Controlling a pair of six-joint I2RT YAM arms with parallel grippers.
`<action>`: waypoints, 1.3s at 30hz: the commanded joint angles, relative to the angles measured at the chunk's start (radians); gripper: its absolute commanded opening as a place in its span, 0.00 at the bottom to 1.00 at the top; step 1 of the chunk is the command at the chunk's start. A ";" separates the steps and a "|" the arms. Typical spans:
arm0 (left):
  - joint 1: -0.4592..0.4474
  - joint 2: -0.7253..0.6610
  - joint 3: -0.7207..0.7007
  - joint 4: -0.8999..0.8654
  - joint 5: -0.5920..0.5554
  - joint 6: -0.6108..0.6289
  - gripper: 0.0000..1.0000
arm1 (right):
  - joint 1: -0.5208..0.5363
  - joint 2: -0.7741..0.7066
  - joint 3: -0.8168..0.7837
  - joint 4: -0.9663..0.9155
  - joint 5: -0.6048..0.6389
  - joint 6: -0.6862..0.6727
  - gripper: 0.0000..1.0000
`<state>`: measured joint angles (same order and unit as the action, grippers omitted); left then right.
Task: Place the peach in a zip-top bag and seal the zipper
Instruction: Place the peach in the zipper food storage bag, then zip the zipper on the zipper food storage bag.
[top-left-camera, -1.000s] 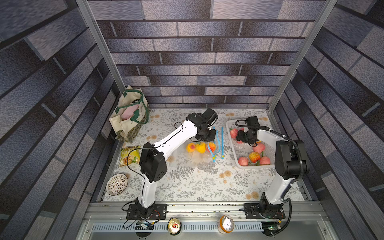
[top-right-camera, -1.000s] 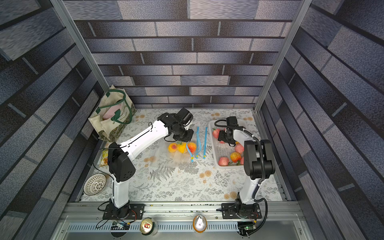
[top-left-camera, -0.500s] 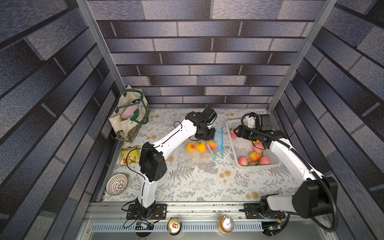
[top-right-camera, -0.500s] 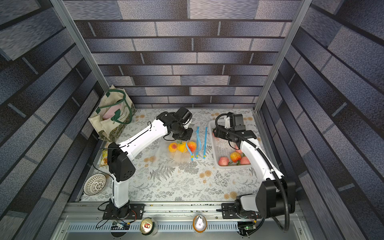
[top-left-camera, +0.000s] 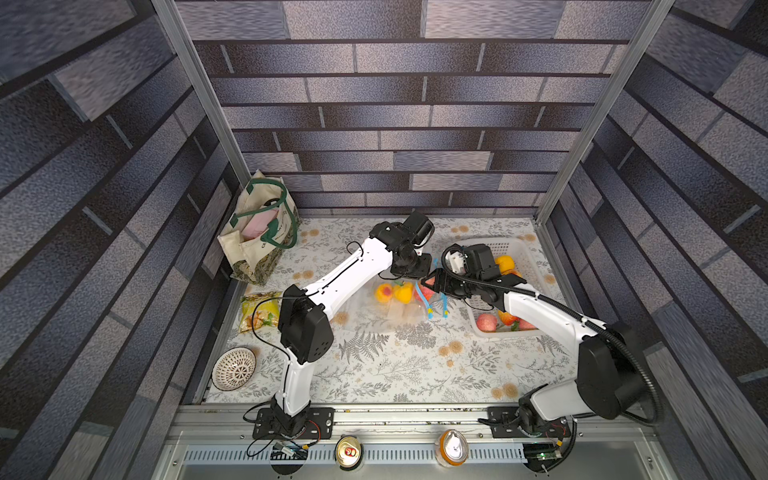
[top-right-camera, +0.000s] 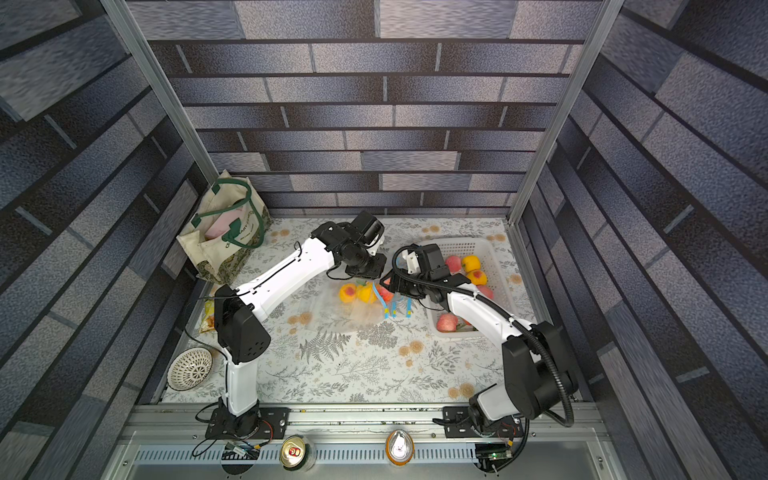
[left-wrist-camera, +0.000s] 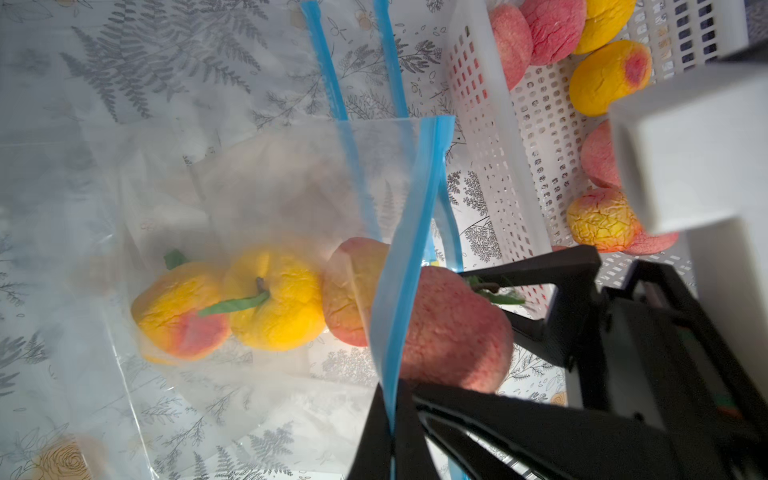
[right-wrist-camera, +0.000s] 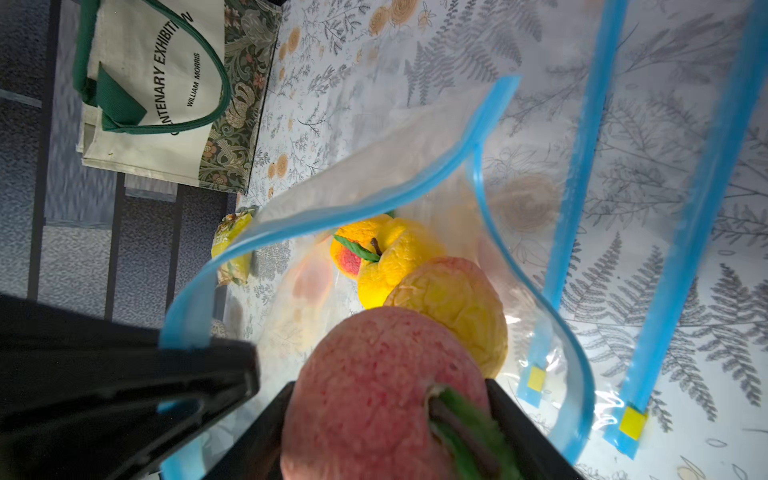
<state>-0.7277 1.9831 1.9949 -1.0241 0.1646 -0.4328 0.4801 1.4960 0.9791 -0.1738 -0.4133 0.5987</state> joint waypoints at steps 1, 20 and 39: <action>-0.010 -0.086 -0.019 0.022 0.032 0.023 0.00 | 0.028 0.055 0.075 0.022 0.003 -0.007 0.73; 0.100 -0.252 -0.303 0.206 0.127 -0.052 0.00 | 0.032 -0.001 0.379 -0.354 0.151 -0.121 0.87; 0.106 -0.318 -0.328 0.219 0.167 -0.042 0.00 | -0.067 -0.065 0.047 -0.224 0.082 -0.181 0.53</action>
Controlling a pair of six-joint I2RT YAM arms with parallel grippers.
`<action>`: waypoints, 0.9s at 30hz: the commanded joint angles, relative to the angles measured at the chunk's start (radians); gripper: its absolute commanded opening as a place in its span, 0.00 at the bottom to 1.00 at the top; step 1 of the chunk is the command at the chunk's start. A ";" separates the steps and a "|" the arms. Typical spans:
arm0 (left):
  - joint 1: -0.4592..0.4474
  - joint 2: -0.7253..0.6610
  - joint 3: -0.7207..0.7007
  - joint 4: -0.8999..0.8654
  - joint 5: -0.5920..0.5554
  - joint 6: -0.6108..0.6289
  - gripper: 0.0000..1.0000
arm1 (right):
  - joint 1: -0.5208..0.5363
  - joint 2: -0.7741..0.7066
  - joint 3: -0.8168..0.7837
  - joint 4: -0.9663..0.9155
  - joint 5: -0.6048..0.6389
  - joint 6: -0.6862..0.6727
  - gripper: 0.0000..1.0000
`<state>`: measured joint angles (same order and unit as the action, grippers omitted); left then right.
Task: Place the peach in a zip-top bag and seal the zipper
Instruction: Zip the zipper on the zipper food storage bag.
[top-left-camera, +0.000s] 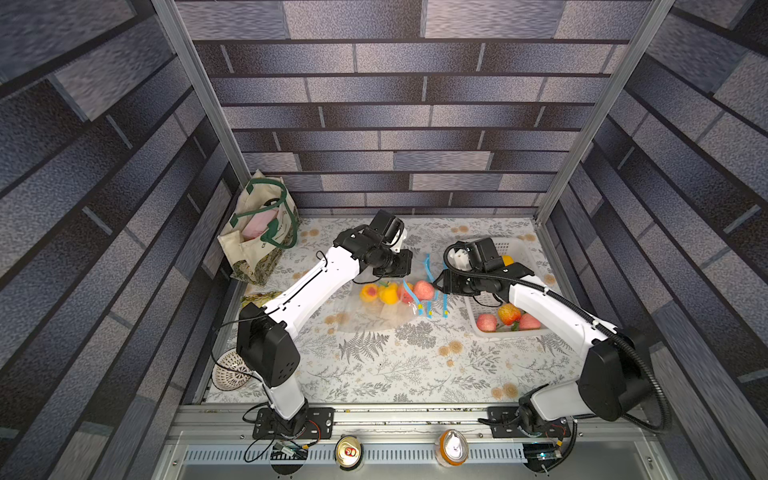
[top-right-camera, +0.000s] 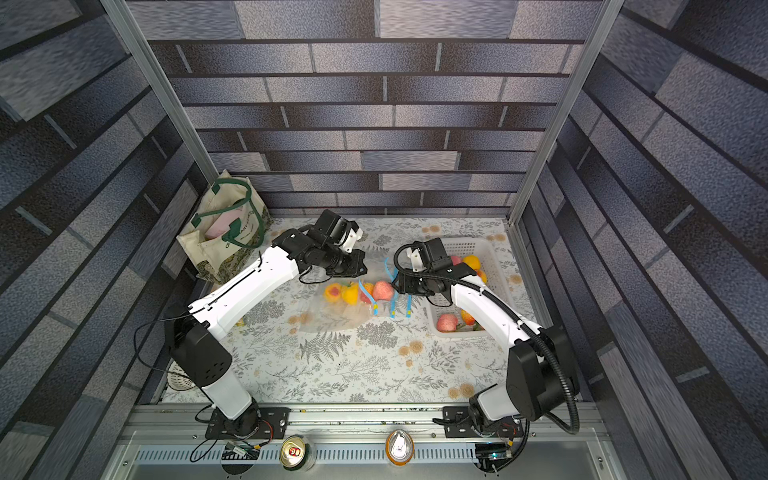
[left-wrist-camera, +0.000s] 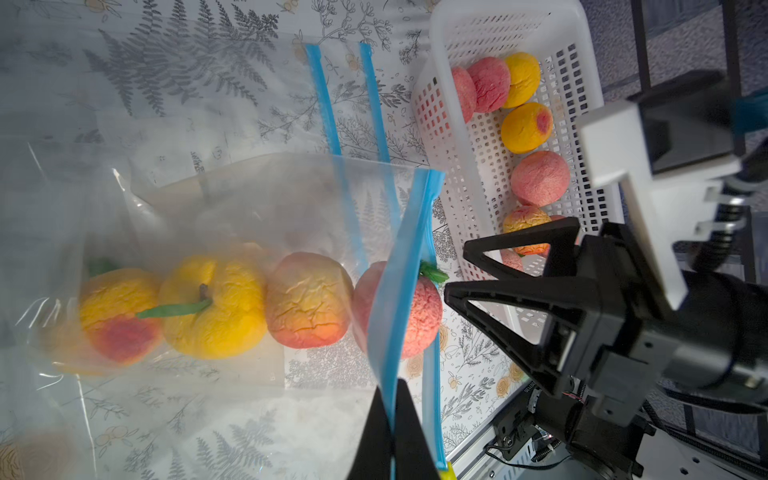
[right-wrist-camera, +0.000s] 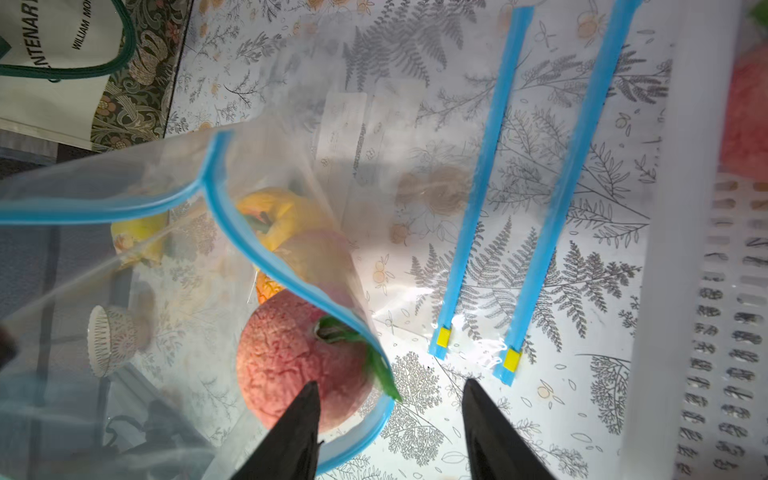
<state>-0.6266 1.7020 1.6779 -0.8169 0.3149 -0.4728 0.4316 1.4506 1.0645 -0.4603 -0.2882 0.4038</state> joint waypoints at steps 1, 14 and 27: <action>0.004 -0.036 -0.009 0.010 0.016 -0.001 0.00 | -0.019 -0.024 -0.041 0.072 -0.060 0.018 0.52; -0.033 -0.010 0.049 -0.011 0.021 0.015 0.00 | 0.063 0.032 -0.064 0.242 -0.150 0.150 0.50; -0.012 -0.008 0.049 -0.025 -0.004 0.002 0.00 | 0.082 0.066 0.130 0.036 -0.024 0.061 0.67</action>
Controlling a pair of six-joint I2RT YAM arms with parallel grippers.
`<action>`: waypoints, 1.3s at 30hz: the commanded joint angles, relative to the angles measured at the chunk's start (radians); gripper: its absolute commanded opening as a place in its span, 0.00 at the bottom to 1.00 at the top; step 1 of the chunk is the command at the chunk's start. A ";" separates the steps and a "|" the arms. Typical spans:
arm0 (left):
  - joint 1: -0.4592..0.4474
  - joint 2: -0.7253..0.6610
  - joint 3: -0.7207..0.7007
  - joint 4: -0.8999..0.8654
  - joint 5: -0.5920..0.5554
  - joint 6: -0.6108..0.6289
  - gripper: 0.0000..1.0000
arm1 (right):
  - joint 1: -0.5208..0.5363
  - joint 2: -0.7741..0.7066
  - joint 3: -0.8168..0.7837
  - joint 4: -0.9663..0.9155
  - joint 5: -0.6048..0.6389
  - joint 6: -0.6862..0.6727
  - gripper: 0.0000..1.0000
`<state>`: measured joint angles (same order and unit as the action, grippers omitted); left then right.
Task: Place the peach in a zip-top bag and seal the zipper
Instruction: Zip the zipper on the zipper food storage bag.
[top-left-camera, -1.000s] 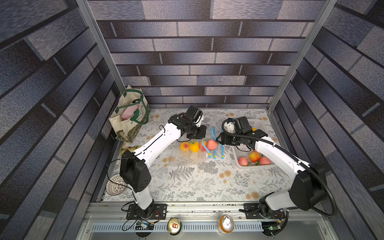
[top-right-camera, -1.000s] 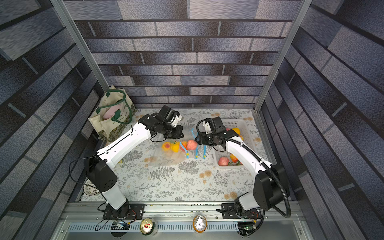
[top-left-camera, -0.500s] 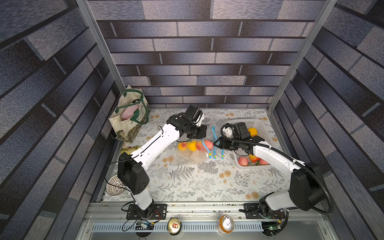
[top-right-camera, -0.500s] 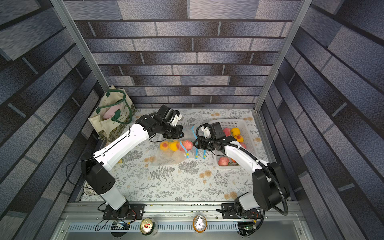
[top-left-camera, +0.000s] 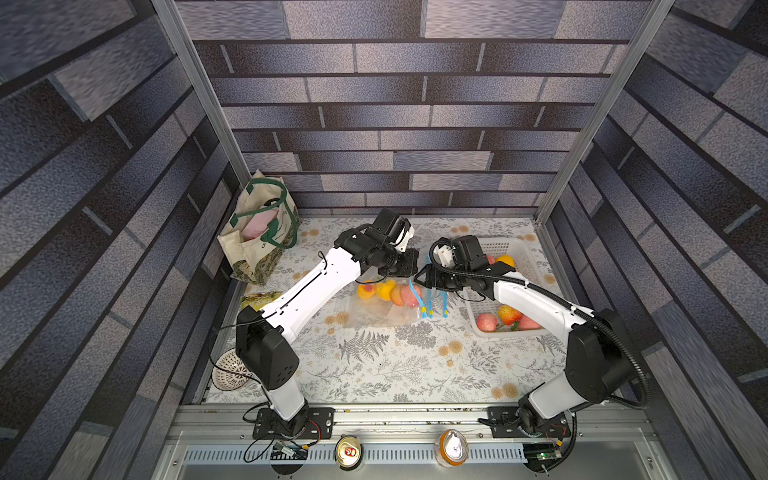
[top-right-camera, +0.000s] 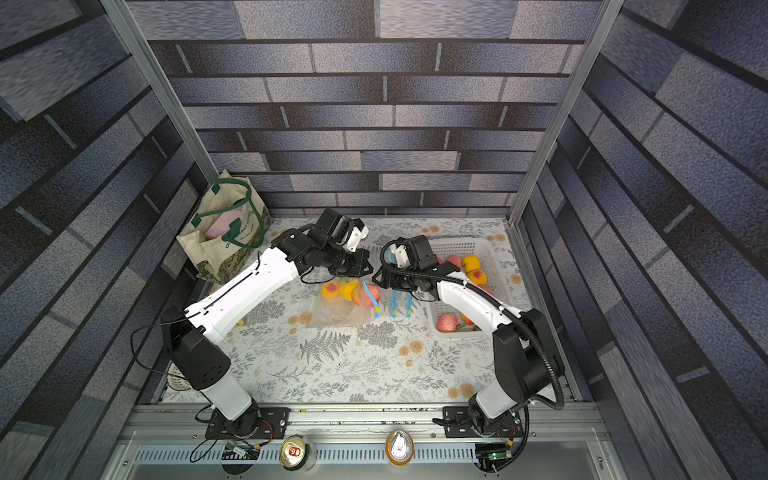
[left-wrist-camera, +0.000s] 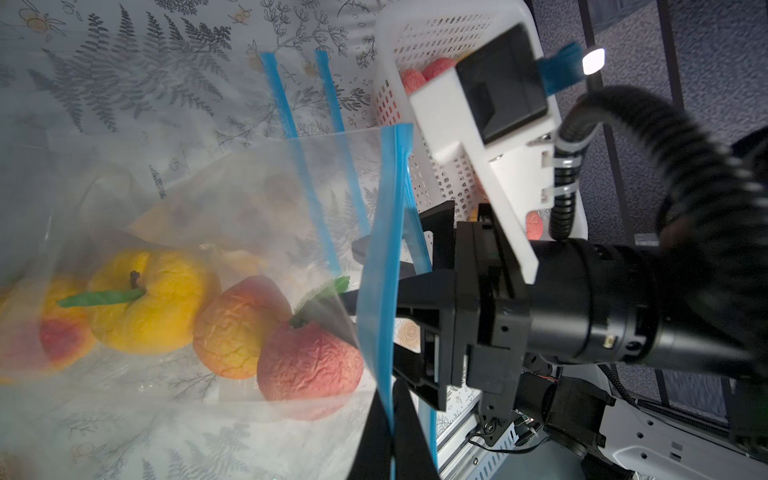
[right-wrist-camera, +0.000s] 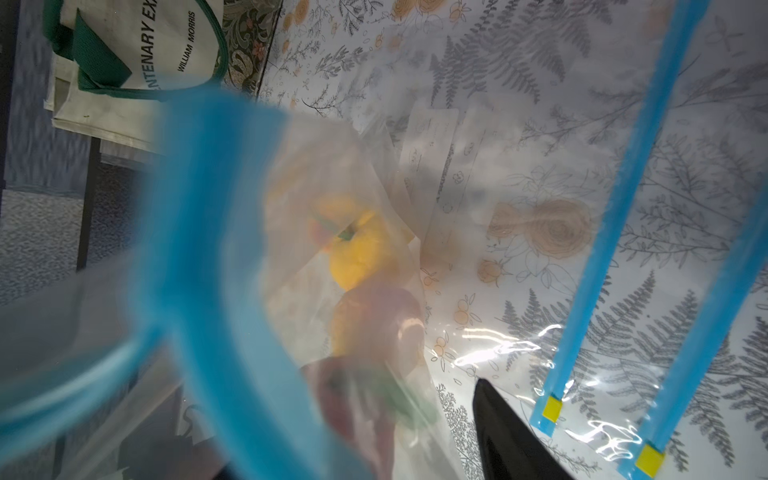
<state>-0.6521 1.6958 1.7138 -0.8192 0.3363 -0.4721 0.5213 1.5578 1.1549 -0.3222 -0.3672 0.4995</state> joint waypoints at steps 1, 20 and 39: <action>0.015 0.003 0.008 -0.029 -0.038 0.005 0.00 | -0.020 -0.054 0.048 -0.126 0.060 -0.040 0.68; -0.001 0.032 0.033 -0.027 -0.014 0.029 0.00 | -0.062 -0.001 0.102 -0.079 -0.039 -0.021 0.12; -0.053 0.114 0.335 -0.259 -0.395 0.104 0.90 | -0.048 -0.070 0.026 0.040 0.057 0.407 0.00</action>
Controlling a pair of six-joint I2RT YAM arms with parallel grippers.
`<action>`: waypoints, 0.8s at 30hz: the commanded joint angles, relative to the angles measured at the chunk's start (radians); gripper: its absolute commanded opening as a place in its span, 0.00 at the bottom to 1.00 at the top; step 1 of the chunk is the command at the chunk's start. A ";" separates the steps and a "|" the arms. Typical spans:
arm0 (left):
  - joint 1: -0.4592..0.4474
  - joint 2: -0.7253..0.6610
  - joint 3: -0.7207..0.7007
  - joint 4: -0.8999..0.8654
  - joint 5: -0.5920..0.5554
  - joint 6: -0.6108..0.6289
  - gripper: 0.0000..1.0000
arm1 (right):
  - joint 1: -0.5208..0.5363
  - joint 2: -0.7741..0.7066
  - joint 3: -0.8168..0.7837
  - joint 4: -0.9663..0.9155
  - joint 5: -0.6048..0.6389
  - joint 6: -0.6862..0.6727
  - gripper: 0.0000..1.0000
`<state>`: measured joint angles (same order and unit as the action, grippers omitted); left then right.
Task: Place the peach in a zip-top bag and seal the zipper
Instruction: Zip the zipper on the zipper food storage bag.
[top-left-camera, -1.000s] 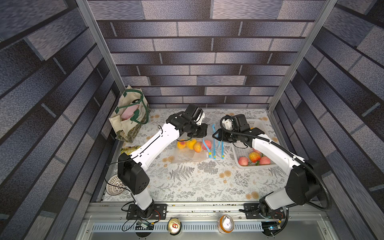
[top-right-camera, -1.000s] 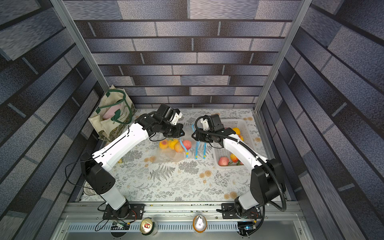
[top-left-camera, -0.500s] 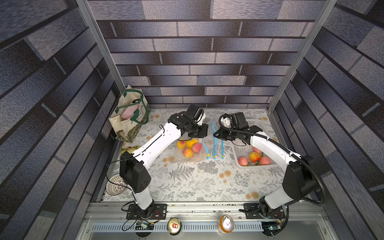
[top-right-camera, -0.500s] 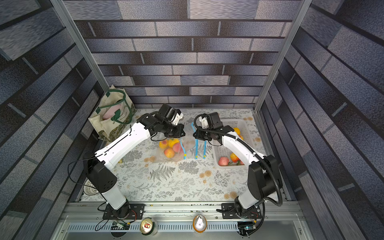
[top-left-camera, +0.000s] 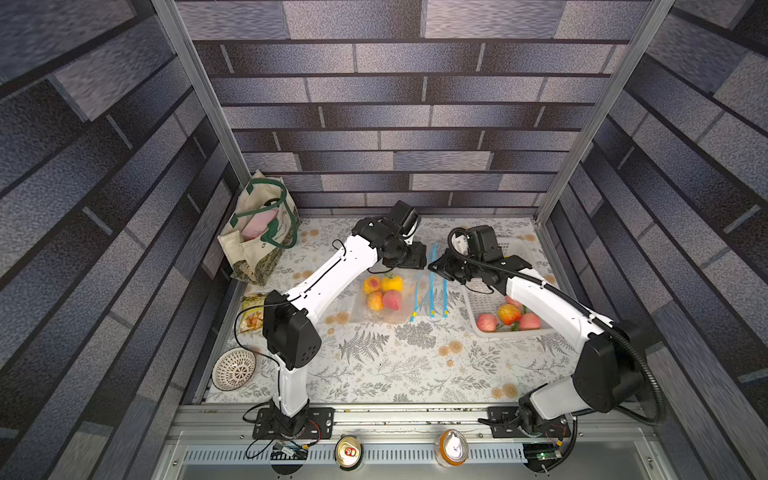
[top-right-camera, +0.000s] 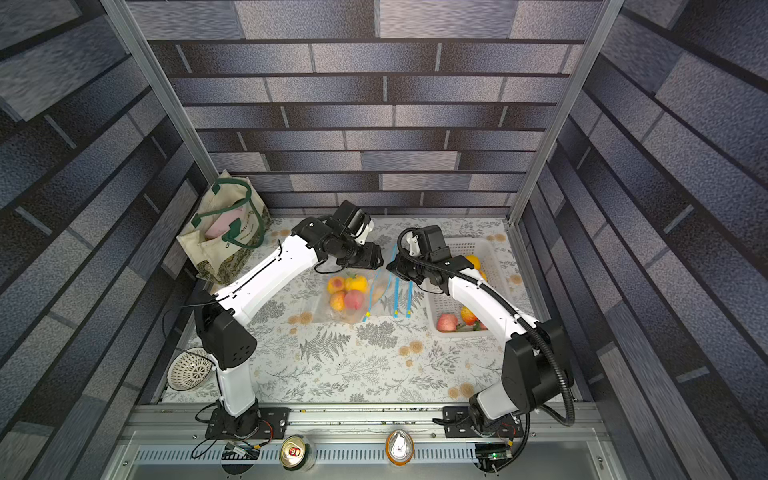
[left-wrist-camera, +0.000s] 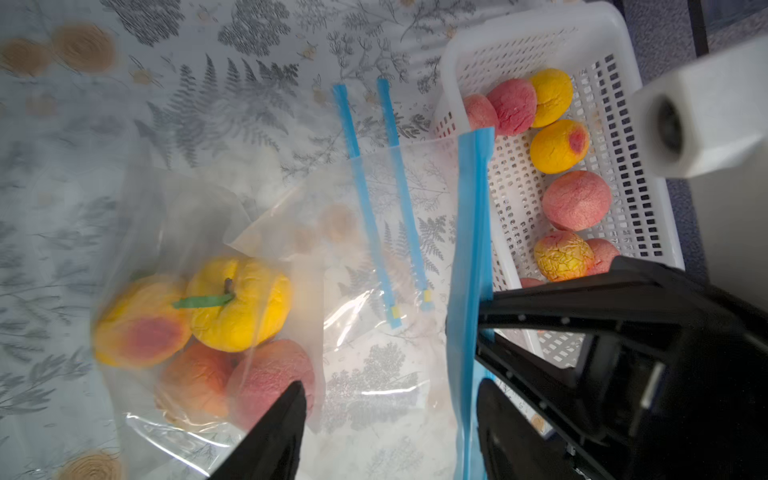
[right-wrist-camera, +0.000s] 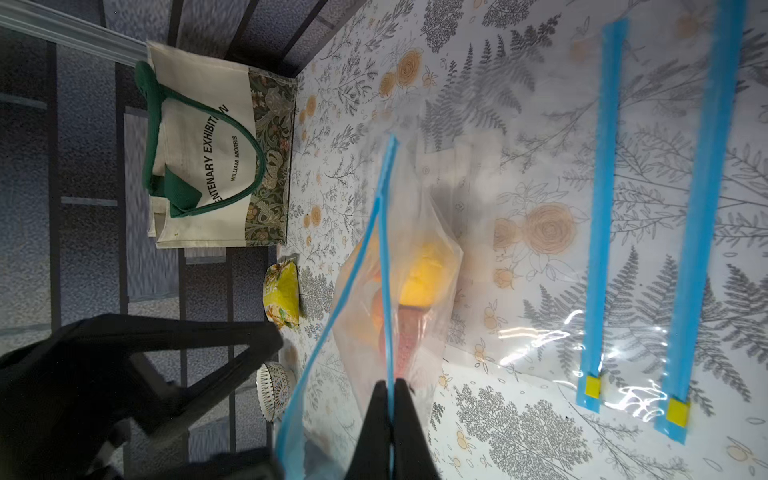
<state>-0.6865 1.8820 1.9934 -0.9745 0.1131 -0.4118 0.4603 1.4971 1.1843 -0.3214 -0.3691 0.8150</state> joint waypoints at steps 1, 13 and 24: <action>-0.024 -0.099 0.049 -0.112 -0.204 0.057 0.92 | 0.014 -0.006 0.000 0.038 0.074 0.104 0.00; -0.329 -0.642 -0.803 0.294 -0.548 0.165 0.71 | 0.020 0.009 0.066 -0.041 0.164 0.191 0.00; -0.506 -0.729 -1.155 0.919 -0.783 0.367 0.54 | 0.044 0.027 0.091 -0.052 0.174 0.224 0.00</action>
<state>-1.1961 1.1694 0.8562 -0.2859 -0.5808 -0.1192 0.4942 1.5082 1.2427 -0.3412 -0.2096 1.0195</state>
